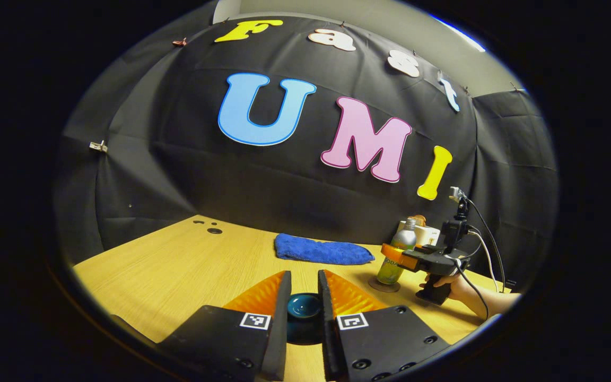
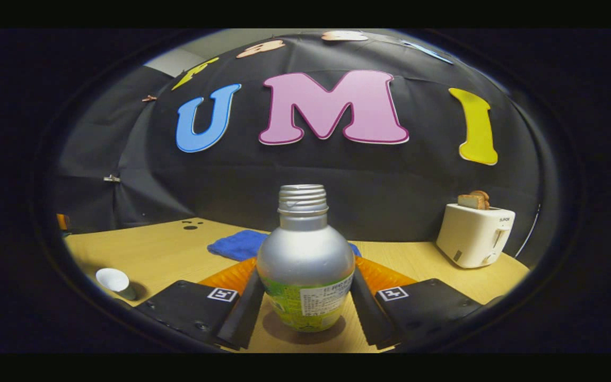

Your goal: Open the teacup lid with one hand, grasp the water bottle and pour water into the teacup with the other hand; after pouring, place the water bottle on the coaster and then close the teacup lid.

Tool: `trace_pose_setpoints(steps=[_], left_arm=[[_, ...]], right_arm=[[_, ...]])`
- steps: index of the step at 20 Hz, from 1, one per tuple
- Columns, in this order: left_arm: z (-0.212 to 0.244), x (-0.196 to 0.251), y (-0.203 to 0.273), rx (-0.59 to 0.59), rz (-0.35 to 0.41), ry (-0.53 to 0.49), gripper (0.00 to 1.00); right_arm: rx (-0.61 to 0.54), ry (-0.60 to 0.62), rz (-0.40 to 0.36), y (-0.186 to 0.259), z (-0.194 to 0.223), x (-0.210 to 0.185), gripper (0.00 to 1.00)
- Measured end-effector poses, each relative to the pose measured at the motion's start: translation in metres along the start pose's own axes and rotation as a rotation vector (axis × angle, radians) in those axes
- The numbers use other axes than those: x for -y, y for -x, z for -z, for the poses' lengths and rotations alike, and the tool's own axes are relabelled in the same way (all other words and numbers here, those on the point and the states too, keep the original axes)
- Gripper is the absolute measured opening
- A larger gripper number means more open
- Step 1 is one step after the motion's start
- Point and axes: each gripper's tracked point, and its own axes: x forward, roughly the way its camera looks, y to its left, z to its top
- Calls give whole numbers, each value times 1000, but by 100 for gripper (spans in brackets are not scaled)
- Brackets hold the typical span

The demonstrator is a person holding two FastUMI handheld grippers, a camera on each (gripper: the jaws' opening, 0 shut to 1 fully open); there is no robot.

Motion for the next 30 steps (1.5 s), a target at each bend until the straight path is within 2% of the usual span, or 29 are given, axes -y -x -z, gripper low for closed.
trace_pose_setpoints(steps=[1, 2, 4, 5, 8, 9, 10, 16, 17, 19, 20, 24, 26, 27, 30], left_arm=[[2, 0, -1, -5, 2, 5, 34], [3, 1, -1, -7, 3, 8, 31], [4, 0, -1, -11, 2, 6, 34], [4, -1, -1, -11, 0, 3, 31], [4, 0, -1, -11, -1, -2, 31], [4, 0, -2, -12, 1, -3, 31], [5, 1, -2, -13, 2, -2, 31], [8, 14, -2, -24, 15, -9, 31], [7, 17, -2, -21, 20, -11, 34], [6, 21, -5, -15, 25, -19, 31], [5, 24, -9, -12, 29, -26, 34], [16, 32, -35, -34, 34, -123, 31], [30, 41, -52, -57, 46, -144, 34], [39, 45, -59, -73, 54, -145, 31], [63, 52, -82, -122, 63, -174, 31]], right_arm=[[-9, 2, -1, 0, 3, -1, 80], [-18, 5, 3, -1, 7, 0, 81], [-21, -19, 4, -2, 5, 1, 82], [-25, -24, 8, -1, 7, 3, 82], [-30, 11, 37, 2, 8, 11, 86], [-29, 12, 38, 2, 8, 10, 97], [-27, 11, 35, 5, 5, 9, 100], [-26, -22, 71, 31, -3, 13, 98], [-18, -33, 73, 37, -6, 13, 98], [-12, -44, 78, 50, -9, 11, 98], [-12, -41, 76, 58, -10, 9, 98], [21, 35, 75, 96, -19, 5, 98], [42, 77, 81, 118, -25, 4, 98], [48, 83, 82, 127, -27, 3, 98], [54, 50, 70, 149, -31, -1, 98]])
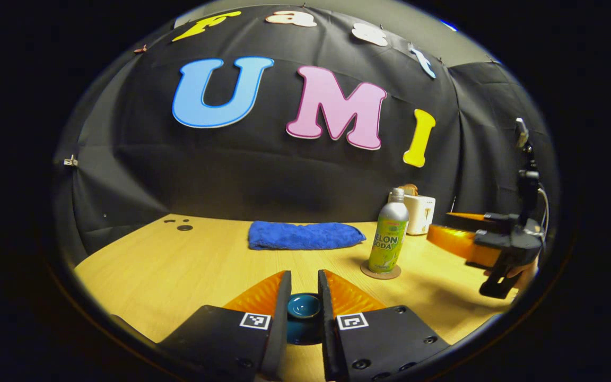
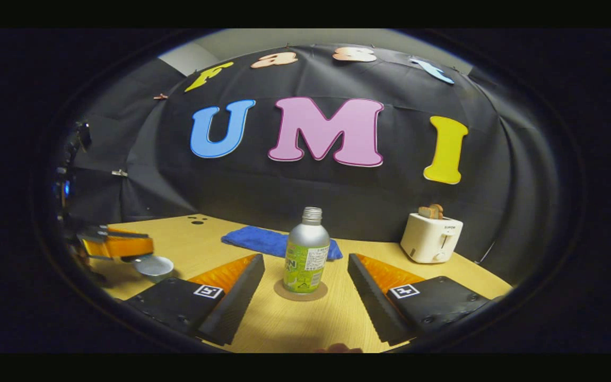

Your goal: Open the teacup lid with one hand, grasp the water bottle and pour water into the teacup with the other hand; after pouring, place the water bottle on the coaster and then close the teacup lid.

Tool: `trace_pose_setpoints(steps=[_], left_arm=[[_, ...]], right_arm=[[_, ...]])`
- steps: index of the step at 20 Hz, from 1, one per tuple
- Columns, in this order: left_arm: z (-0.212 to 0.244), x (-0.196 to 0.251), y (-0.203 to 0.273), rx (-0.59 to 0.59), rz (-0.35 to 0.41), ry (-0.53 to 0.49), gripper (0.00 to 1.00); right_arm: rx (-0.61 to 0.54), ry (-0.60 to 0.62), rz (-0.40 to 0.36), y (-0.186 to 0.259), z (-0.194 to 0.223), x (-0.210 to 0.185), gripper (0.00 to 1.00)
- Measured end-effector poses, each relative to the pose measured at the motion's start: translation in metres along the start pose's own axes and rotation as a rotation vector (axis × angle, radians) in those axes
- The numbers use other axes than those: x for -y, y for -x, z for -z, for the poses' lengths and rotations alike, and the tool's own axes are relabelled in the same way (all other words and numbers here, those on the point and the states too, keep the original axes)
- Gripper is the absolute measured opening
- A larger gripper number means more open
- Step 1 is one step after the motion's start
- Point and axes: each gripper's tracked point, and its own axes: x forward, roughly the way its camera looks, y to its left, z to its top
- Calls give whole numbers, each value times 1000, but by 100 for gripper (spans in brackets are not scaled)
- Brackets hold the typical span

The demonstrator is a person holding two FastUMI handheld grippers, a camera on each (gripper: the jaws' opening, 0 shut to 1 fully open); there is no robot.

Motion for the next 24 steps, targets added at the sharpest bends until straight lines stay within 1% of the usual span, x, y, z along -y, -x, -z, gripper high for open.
trace_pose_setpoints(steps=[3, 5, 6, 7, 11, 12, 13, 14, 16, 18, 19, 20, 22, 23, 24], left_arm=[[12, 1, -12, -33, -2, -15, 31], [10, -1, -14, -24, -6, -13, 31], [11, -2, -13, -27, -10, -15, 31], [13, -4, -13, -35, -15, -19, 31], [17, -5, -14, -62, -23, -35, 33], [18, -4, -15, -71, -24, -40, 29], [20, -4, -15, -77, -27, -44, 31], [20, -5, -16, -82, -31, -48, 35], [20, -5, -16, -83, -37, -46, 38], [19, -4, -14, -76, -34, -35, 46], [17, -3, -12, -68, -36, -29, 56], [14, -2, -9, -57, -38, -28, 62], [4, -4, 1, -24, -60, -32, 83], [-4, -3, 6, 3, -69, -26, 91], [-11, -3, 12, 32, -80, -10, 94]], right_arm=[[22, -40, 5, 14, -7, 3, 98], [38, -64, 17, 19, -11, 6, 98], [44, -78, 18, 20, -12, 6, 96], [47, -89, 17, 22, -12, 6, 98], [40, -86, 17, 21, -8, 3, 98], [32, -79, 17, 19, -6, 2, 98], [19, -72, 19, 19, -2, 1, 98], [9, -67, 17, 18, 1, -1, 96], [1, -66, 5, 18, 4, -6, 98], [3, -66, -9, 22, 2, -11, 98], [6, -64, -16, 25, 0, -14, 98], [12, -60, -22, 27, -3, -17, 98], [34, -51, -30, 34, -12, -24, 98], [41, -47, -30, 38, -15, -26, 98], [46, -44, -30, 43, -18, -27, 98]])
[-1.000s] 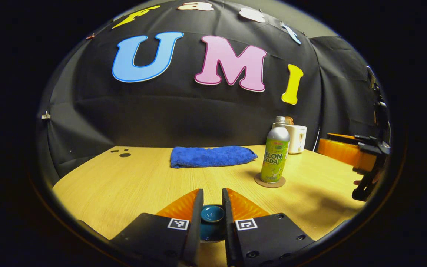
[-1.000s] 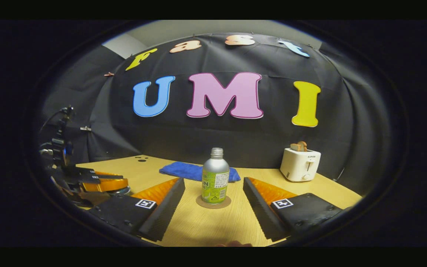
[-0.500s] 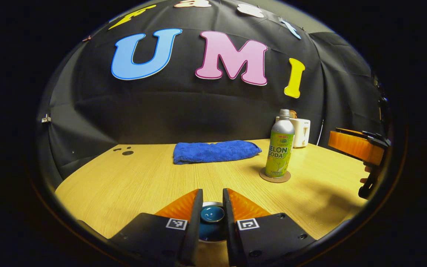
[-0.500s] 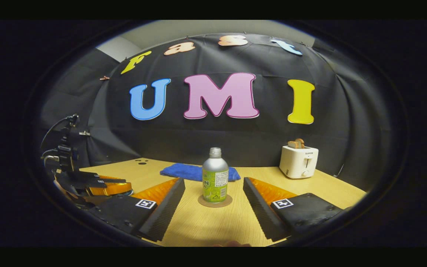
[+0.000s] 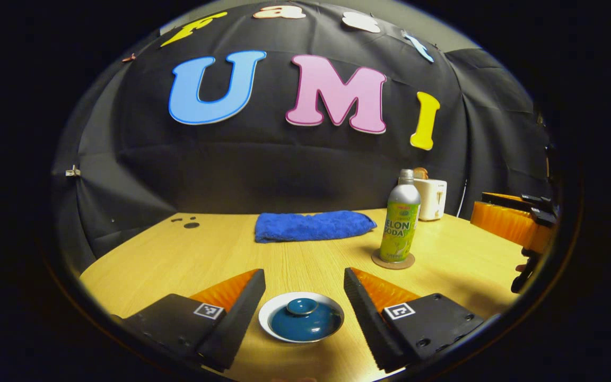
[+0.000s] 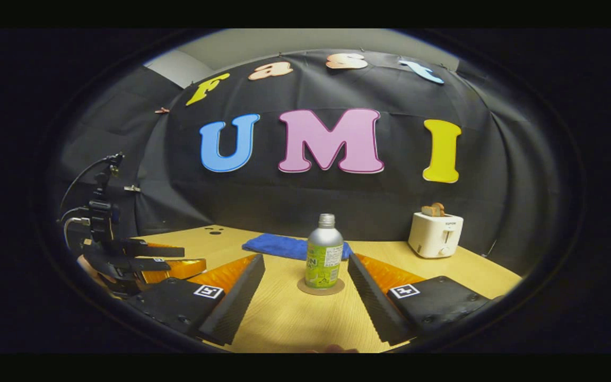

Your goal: Open the teacup lid with one hand, grasp the water bottle and pour water into the teacup with the other hand; after pouring, place the water bottle on the coaster and then close the teacup lid.

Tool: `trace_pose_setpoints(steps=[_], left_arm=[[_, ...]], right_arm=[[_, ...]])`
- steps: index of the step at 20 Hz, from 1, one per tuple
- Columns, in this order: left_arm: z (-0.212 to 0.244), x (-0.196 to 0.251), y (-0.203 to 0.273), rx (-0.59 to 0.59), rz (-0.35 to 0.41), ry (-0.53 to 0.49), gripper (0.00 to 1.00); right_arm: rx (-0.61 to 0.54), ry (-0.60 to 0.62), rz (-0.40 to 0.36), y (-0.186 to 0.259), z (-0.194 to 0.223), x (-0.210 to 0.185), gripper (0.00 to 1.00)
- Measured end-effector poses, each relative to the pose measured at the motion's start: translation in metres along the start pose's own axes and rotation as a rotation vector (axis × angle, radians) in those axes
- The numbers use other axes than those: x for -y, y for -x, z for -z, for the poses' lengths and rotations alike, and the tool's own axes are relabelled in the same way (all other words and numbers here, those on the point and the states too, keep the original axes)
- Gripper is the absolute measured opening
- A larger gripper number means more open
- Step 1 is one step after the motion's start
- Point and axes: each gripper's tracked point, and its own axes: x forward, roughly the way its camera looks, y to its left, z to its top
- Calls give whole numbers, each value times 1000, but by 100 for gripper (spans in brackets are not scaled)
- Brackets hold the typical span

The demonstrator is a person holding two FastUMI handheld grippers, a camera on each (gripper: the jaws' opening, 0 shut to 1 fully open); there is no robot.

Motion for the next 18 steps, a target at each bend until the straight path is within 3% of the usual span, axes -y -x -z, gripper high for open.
trace_pose_setpoints(steps=[5, 10, 14, 18], left_arm=[[-49, 9, 45, 163, -68, 48, 95], [-85, 24, 100, 279, -105, -2, 95], [-83, 44, 120, 292, -88, 4, 95], [-71, 55, 116, 256, -59, 35, 95]], right_arm=[[44, 27, 46, 21, -10, 2, 98], [30, -43, -11, 43, -13, -8, 98], [34, -23, -5, 61, -8, 0, 98], [9, -78, 1, 70, 4, 9, 96]])
